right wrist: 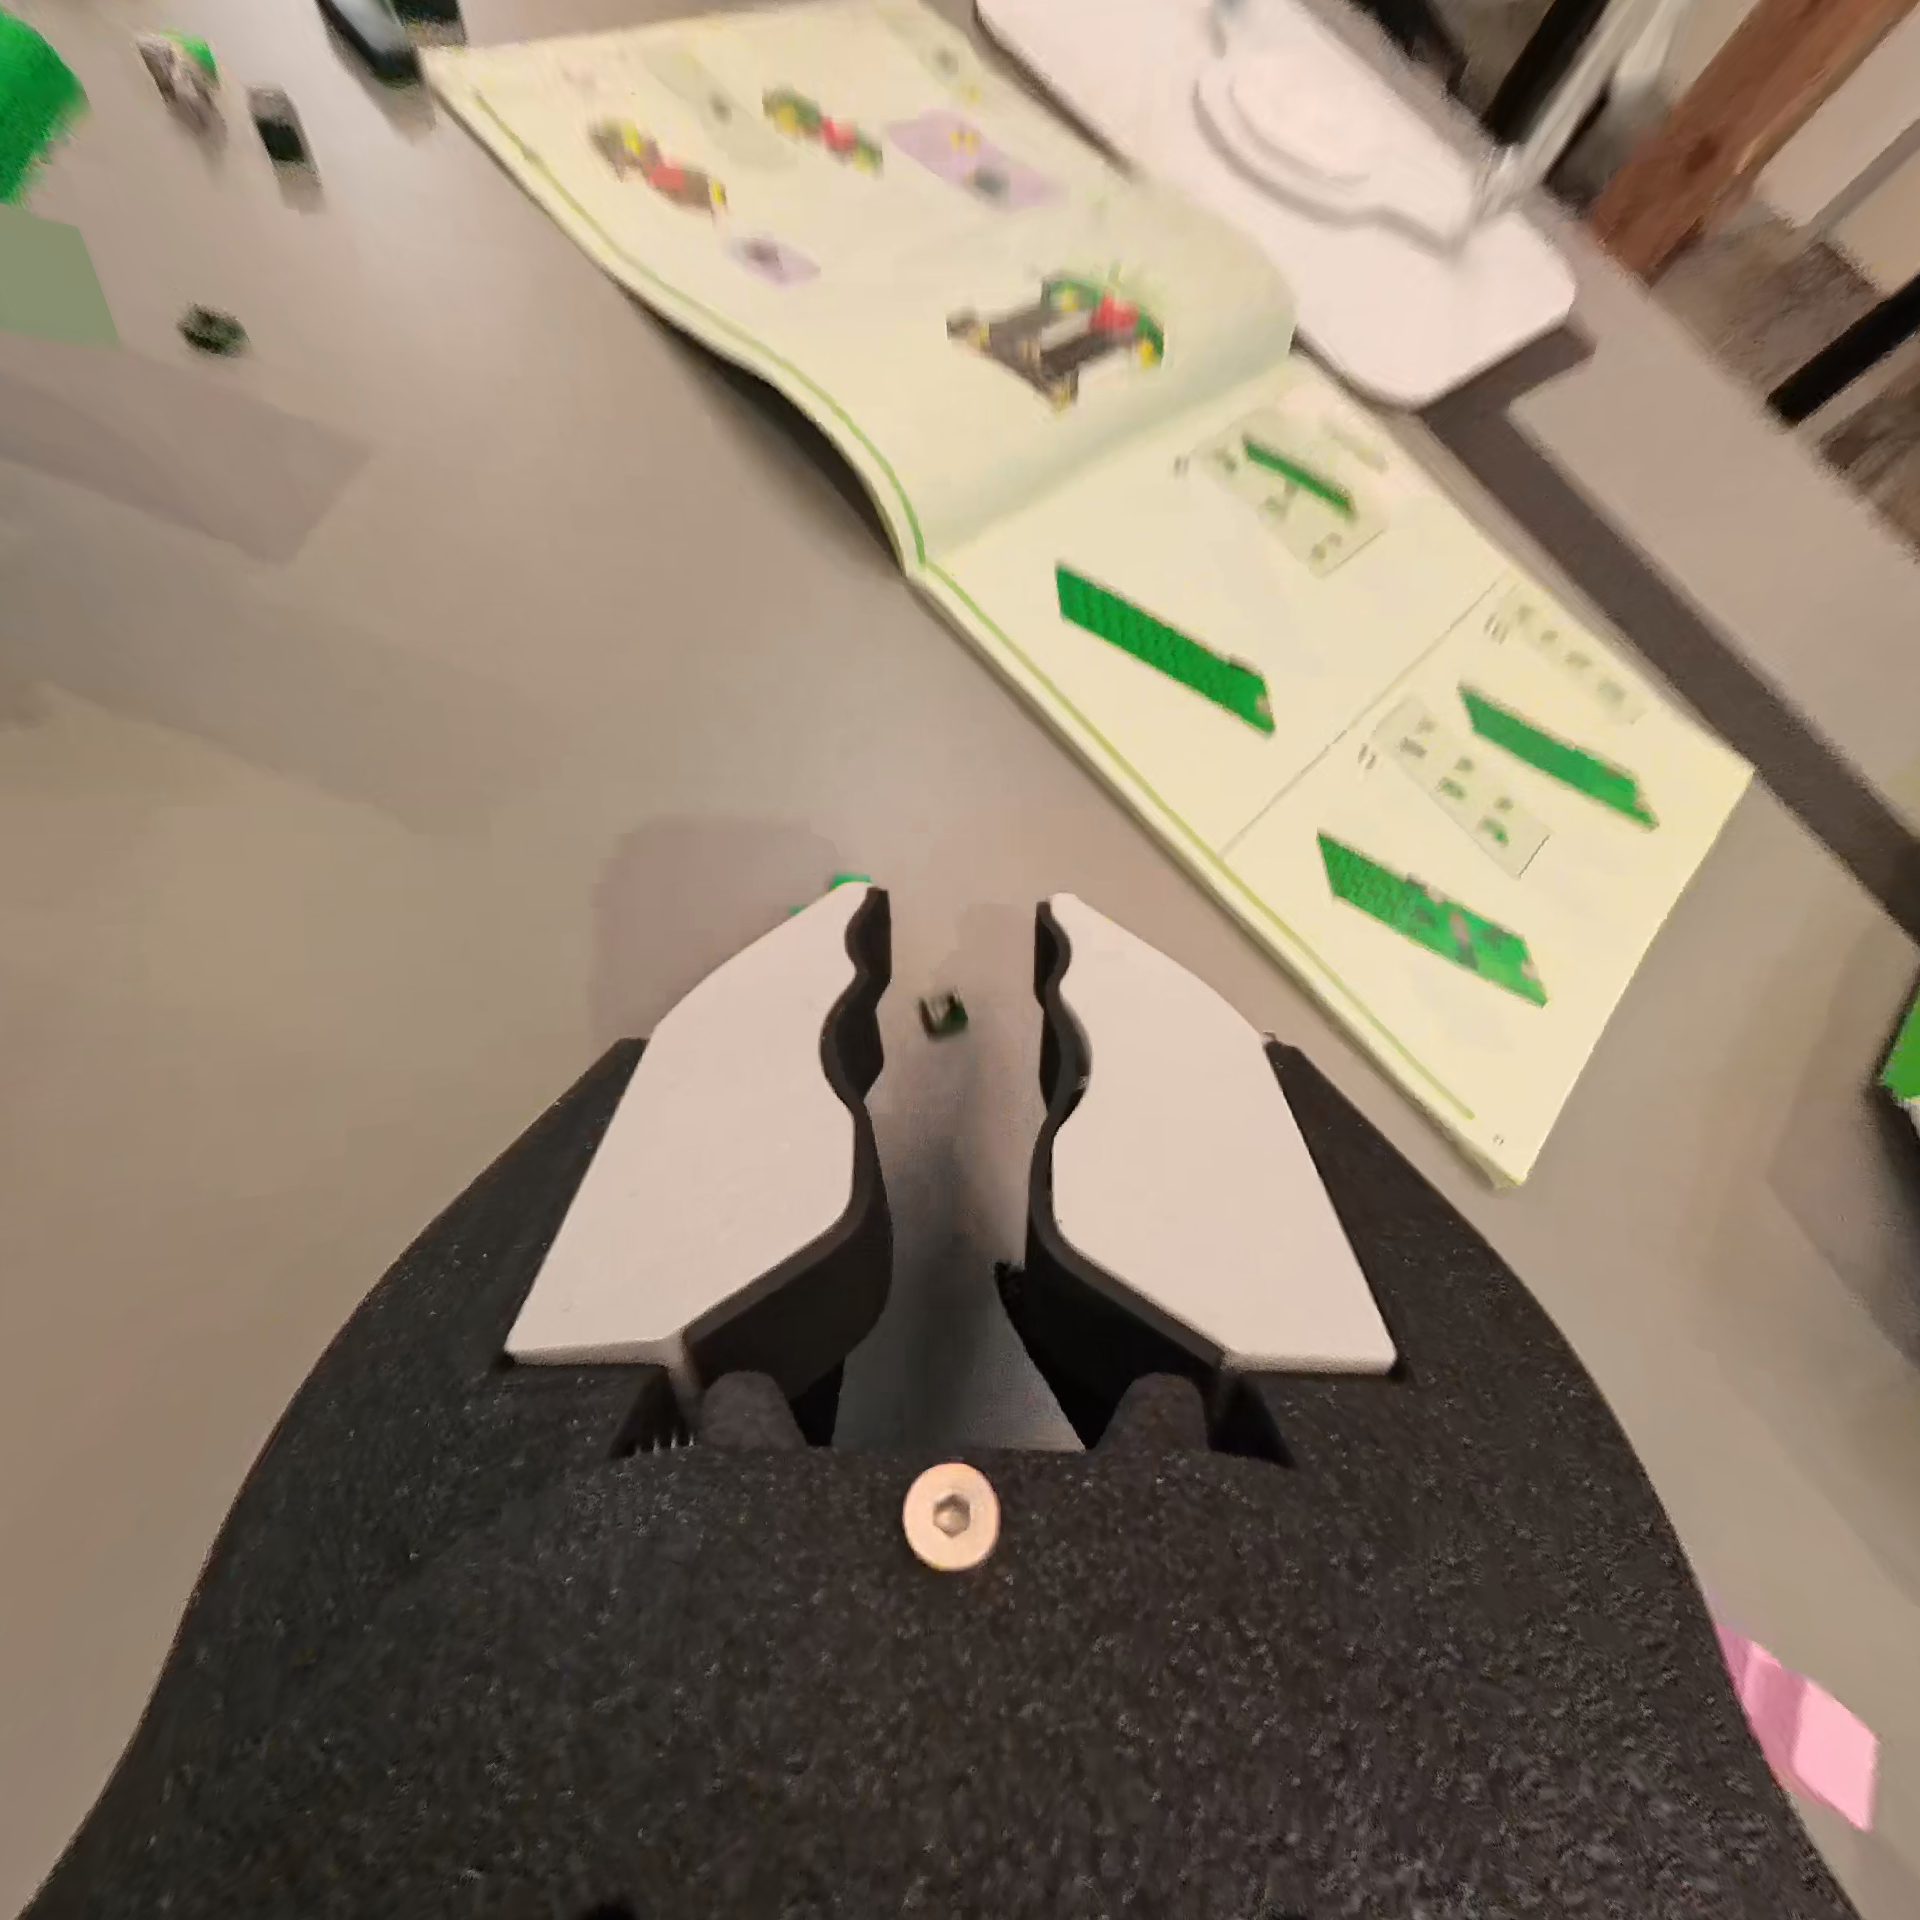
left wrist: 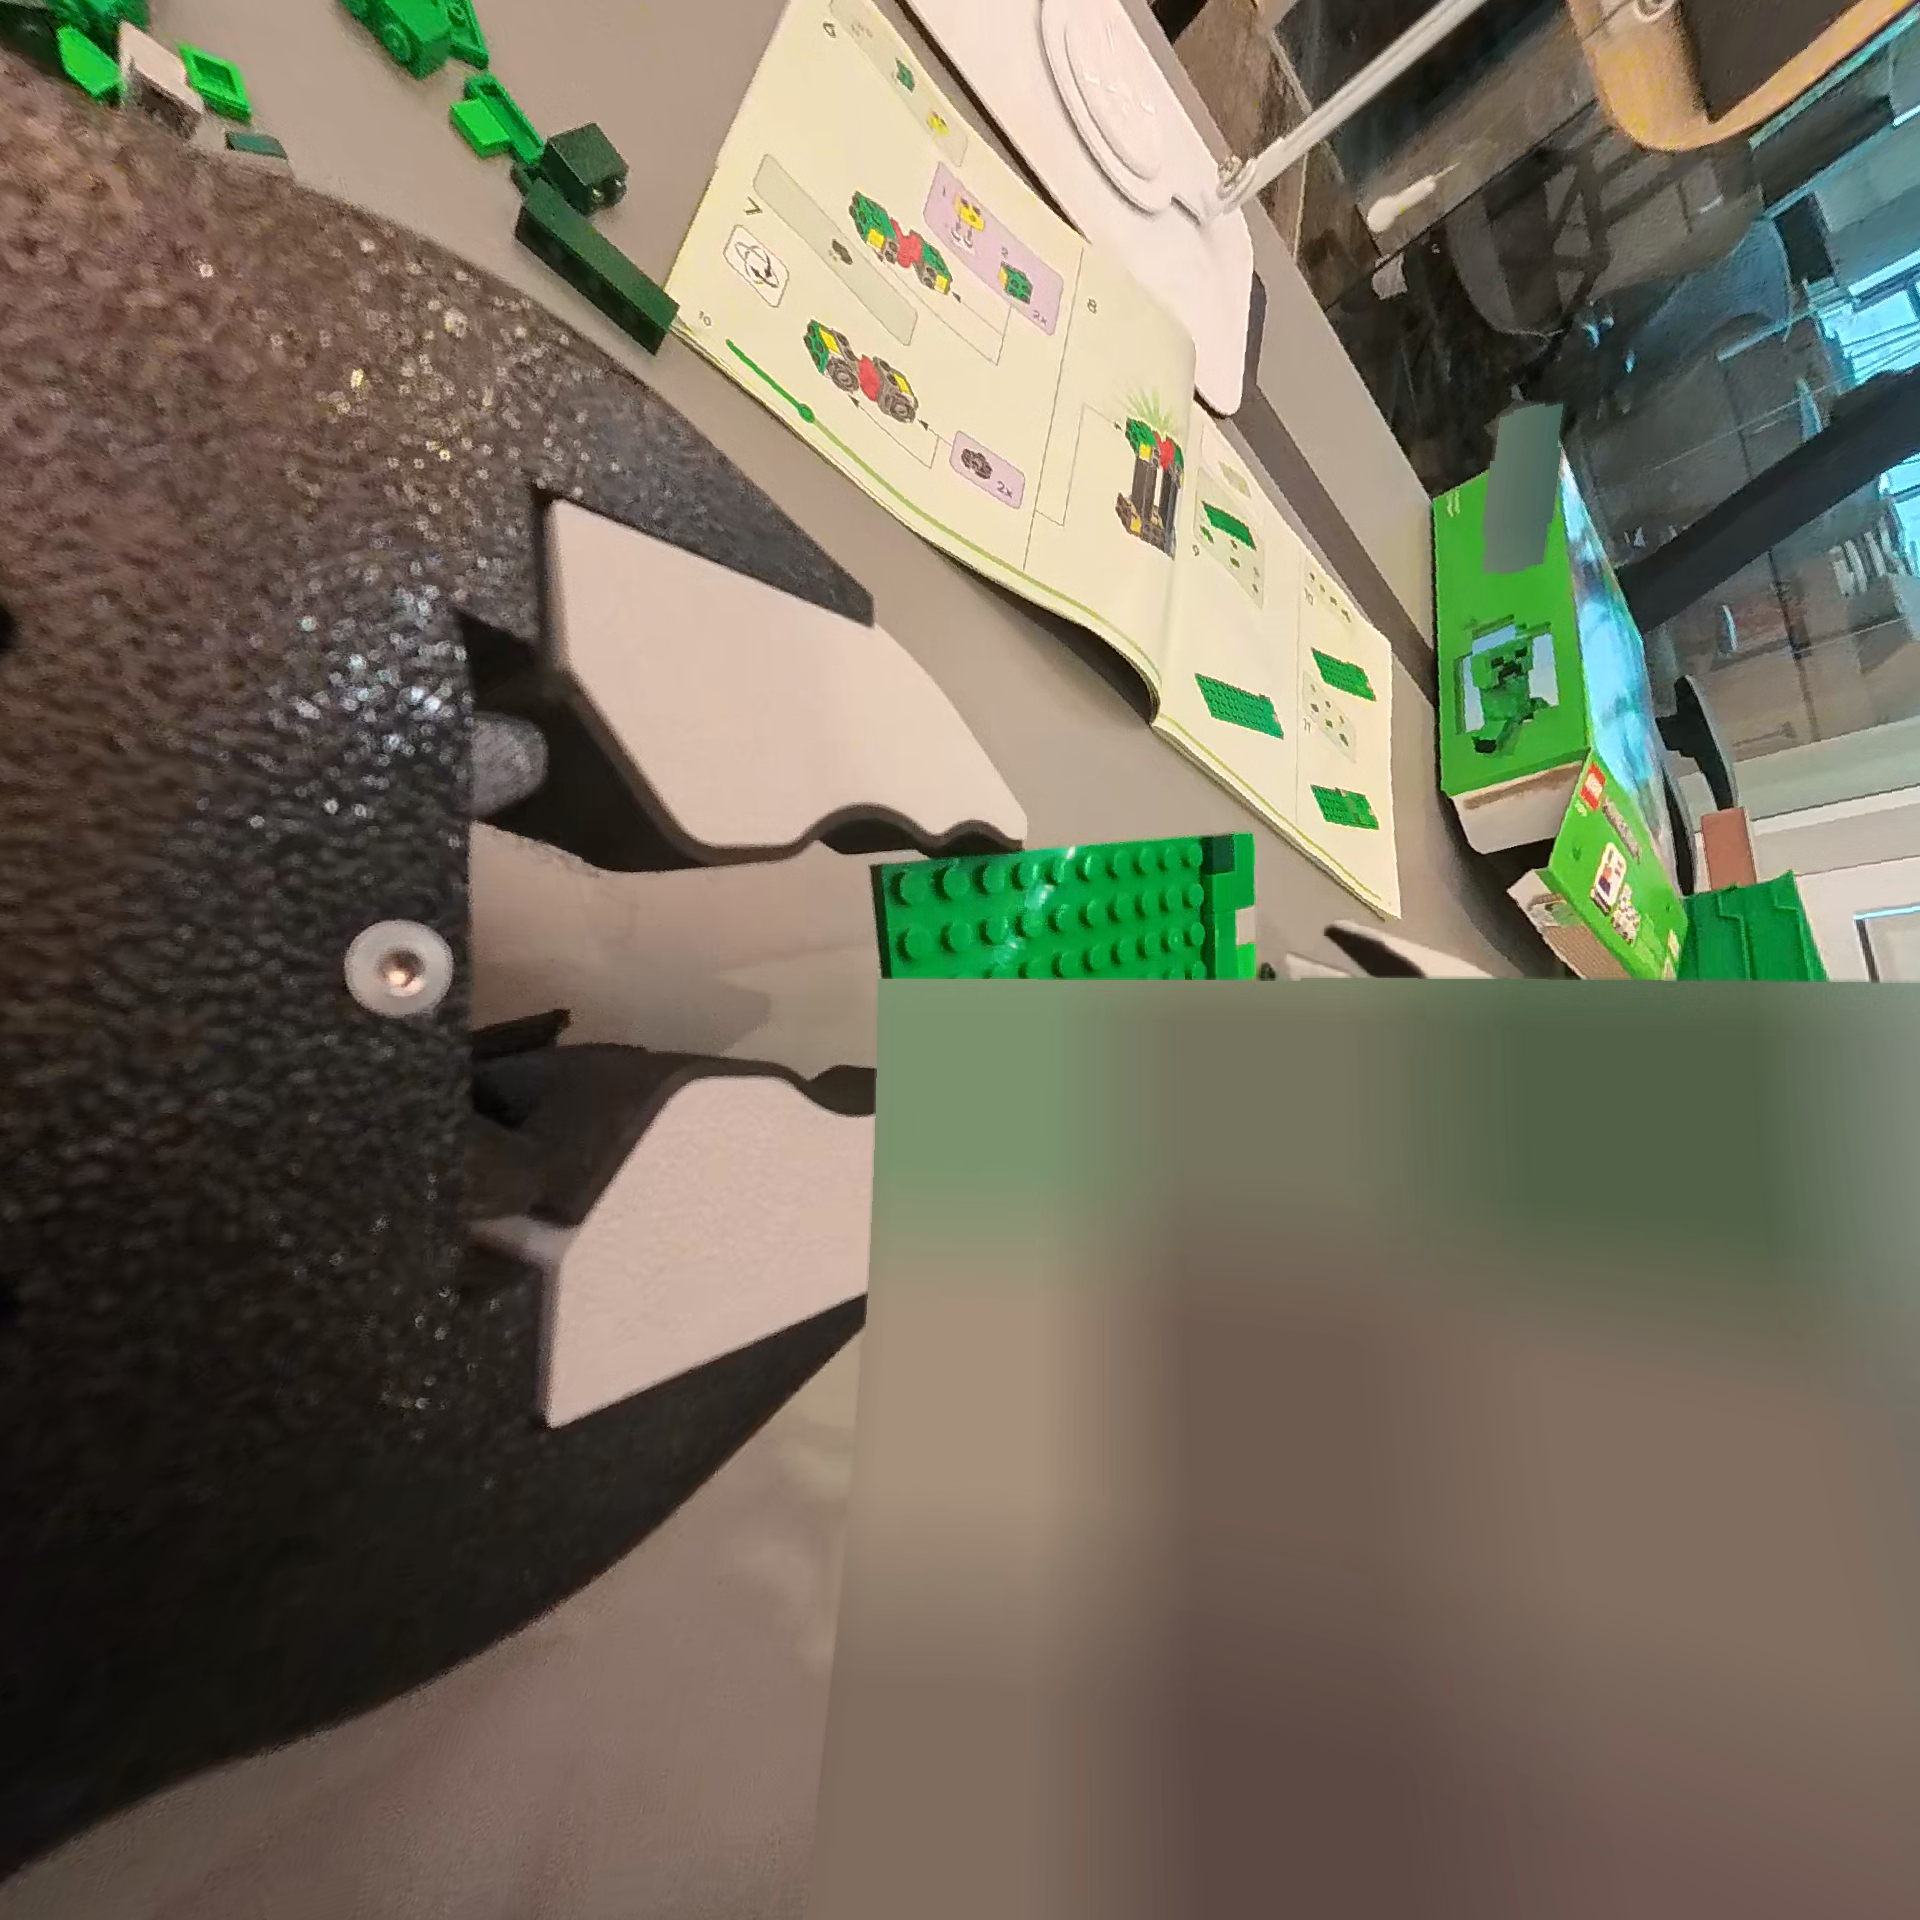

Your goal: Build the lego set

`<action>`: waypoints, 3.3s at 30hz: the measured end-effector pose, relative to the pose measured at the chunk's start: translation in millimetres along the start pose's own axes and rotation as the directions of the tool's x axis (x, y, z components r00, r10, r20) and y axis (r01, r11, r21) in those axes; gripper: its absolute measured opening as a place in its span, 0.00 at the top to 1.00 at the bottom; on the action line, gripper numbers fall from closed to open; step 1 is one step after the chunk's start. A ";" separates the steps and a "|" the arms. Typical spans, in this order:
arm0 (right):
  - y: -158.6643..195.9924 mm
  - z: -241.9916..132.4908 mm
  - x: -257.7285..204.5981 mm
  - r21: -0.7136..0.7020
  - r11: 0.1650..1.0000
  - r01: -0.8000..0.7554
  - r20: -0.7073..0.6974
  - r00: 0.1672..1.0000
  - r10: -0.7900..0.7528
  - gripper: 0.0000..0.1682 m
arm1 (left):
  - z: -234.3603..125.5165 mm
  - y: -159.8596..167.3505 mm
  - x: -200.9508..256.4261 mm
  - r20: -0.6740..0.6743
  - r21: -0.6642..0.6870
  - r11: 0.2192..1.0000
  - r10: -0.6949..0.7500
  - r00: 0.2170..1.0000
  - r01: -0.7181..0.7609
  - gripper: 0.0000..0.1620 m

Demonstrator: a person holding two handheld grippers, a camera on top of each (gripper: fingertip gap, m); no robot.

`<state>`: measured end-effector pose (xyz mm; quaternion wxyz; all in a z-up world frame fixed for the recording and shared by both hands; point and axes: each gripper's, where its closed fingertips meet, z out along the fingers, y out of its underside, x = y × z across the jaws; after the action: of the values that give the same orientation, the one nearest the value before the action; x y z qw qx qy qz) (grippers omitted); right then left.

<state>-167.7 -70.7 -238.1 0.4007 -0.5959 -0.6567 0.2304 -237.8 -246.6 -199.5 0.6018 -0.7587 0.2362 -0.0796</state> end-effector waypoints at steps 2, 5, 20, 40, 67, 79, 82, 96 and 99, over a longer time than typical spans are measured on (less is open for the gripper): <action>-24.0 -0.3 -11.4 0.104 0.994 0.037 -0.009 0.999 -0.036 0.85 | -3.5 -0.9 4.4 -0.017 0.010 1.000 0.007 1.000 -0.006 0.77; -52.7 9.0 -49.3 0.180 0.970 0.165 0.017 0.985 -0.171 0.80 | -13.2 -2.1 11.3 -0.025 0.027 1.000 -0.007 1.000 0.007 0.77; -127.8 90.9 -189.0 0.199 0.940 0.277 0.509 0.790 -0.340 0.89 | -96.4 15.9 -3.7 0.192 0.051 0.997 -0.062 0.979 0.053 0.77; -151.4 136.9 -223.3 -0.170 0.977 0.133 0.522 0.853 -0.025 0.88 | -157.9 27.9 -19.2 0.310 0.084 0.993 -0.101 0.945 0.079 0.77; -6.3 -13.3 -28.2 -0.134 0.978 -0.162 -0.213 0.968 0.131 0.96 | -44.0 0.0 39.4 -0.060 0.039 0.998 -0.039 0.997 0.041 0.77; 32.2 -16.1 -19.9 -0.228 0.954 -0.195 -0.182 0.971 0.155 0.96 | 14.5 -14.1 25.1 -0.039 0.037 0.997 -0.068 0.997 0.069 0.77; 33.4 -15.6 -19.4 -0.220 0.953 -0.209 -0.183 0.968 0.170 0.96 | 16.5 -14.4 24.7 -0.039 0.036 0.997 -0.065 0.997 0.066 0.77; -52.4 -6.5 -57.5 0.166 0.978 0.124 -0.127 0.986 -0.104 0.94 | -8.0 -11.0 11.8 0.009 0.060 0.994 -0.094 0.996 0.093 0.77; -59.3 -9.3 -63.2 0.206 0.960 0.189 -0.194 0.970 -0.150 0.99 | -9.1 -12.7 10.1 -0.005 0.071 0.991 -0.111 0.994 0.111 0.77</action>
<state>-197.7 -144.4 -202.4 0.5398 -0.5064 -0.6375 0.2139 -229.3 -257.1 -186.7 0.6230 -0.7488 0.1908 -0.1217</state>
